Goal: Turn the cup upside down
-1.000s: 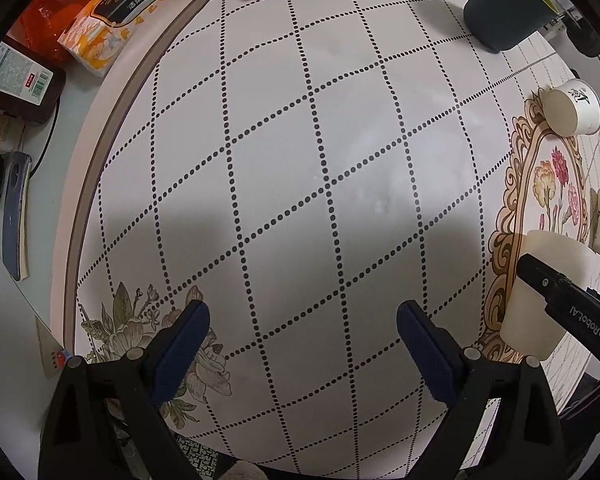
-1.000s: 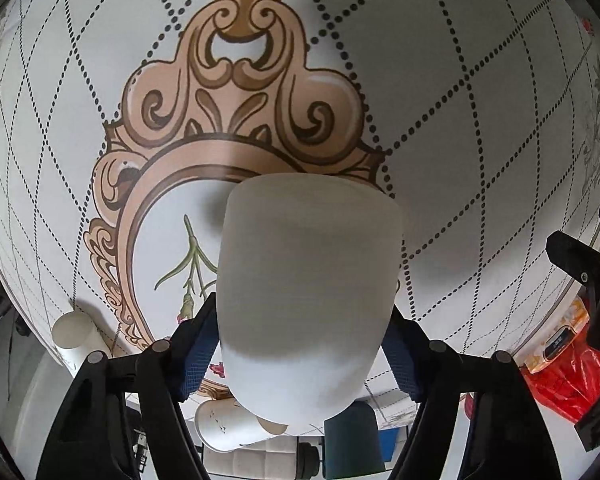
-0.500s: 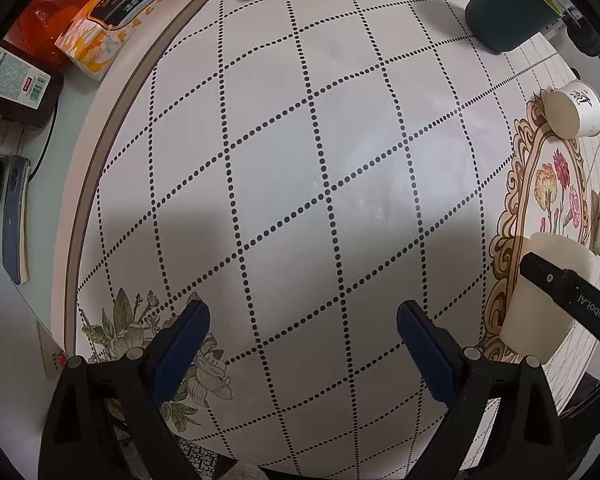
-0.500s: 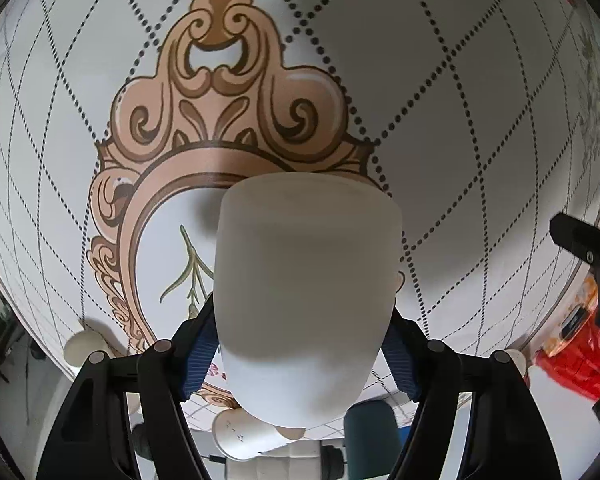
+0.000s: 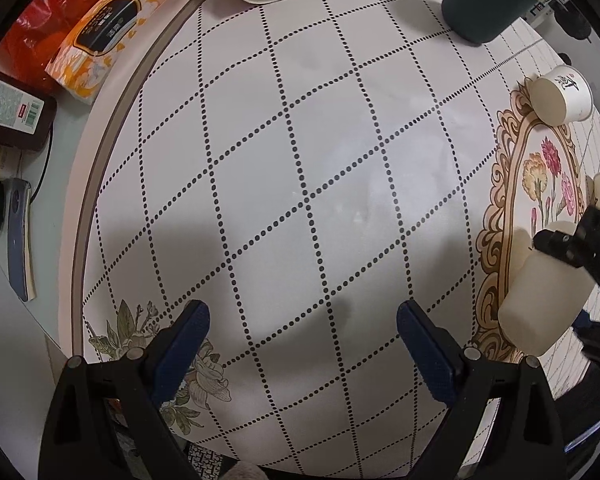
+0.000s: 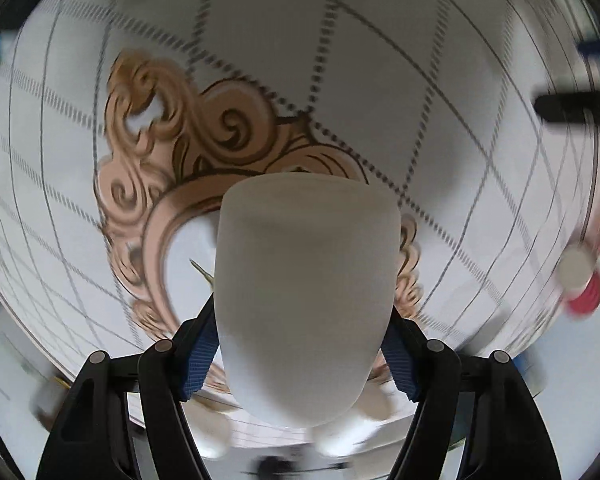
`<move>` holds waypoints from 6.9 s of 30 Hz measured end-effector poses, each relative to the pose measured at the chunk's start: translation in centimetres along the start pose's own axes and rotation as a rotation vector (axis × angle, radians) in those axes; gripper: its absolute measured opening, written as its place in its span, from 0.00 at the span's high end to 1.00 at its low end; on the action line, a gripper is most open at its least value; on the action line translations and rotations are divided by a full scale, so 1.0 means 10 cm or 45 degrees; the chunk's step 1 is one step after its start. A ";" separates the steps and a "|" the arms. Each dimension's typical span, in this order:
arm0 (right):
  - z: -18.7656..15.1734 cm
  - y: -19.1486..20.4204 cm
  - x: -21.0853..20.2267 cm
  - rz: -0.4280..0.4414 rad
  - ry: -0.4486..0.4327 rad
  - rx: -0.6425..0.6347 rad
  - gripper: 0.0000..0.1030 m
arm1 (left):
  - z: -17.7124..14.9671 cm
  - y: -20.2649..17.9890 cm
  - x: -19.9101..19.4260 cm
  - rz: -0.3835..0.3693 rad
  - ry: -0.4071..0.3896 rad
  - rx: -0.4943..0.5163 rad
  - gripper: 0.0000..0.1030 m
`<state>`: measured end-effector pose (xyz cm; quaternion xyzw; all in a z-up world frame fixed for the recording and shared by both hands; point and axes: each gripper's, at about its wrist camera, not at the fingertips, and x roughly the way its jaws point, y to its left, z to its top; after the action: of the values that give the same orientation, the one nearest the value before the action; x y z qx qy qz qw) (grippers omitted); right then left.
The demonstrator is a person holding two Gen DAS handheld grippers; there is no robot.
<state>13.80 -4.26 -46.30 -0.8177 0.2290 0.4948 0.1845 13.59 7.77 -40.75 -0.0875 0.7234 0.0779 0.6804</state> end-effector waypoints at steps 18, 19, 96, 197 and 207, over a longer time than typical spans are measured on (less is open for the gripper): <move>-0.57 -0.20 0.36 0.694 -0.032 1.270 0.28 | -0.02 -0.56 -0.21 0.019 -0.019 0.110 0.07; -0.61 -0.20 0.37 0.739 -0.038 1.341 0.28 | -0.02 -0.59 -0.22 0.019 -0.018 0.113 0.07; -2.57 0.55 0.69 0.539 -0.460 3.047 0.33 | -0.23 -0.83 -0.17 -0.001 0.015 0.200 0.07; -1.79 2.64 -4.36 -0.408 -0.263 3.521 0.06 | -2.80 -0.77 -3.85 -0.109 -0.854 0.441 0.05; -1.74 2.66 -4.33 -0.387 -0.265 3.513 0.06 | -2.87 -0.81 -3.91 -0.105 -0.849 0.400 0.05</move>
<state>-6.00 -27.09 -1.88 0.0462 0.4218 -0.0949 0.9005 -10.08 -5.96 0.13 0.0191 0.4609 -0.0375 0.8865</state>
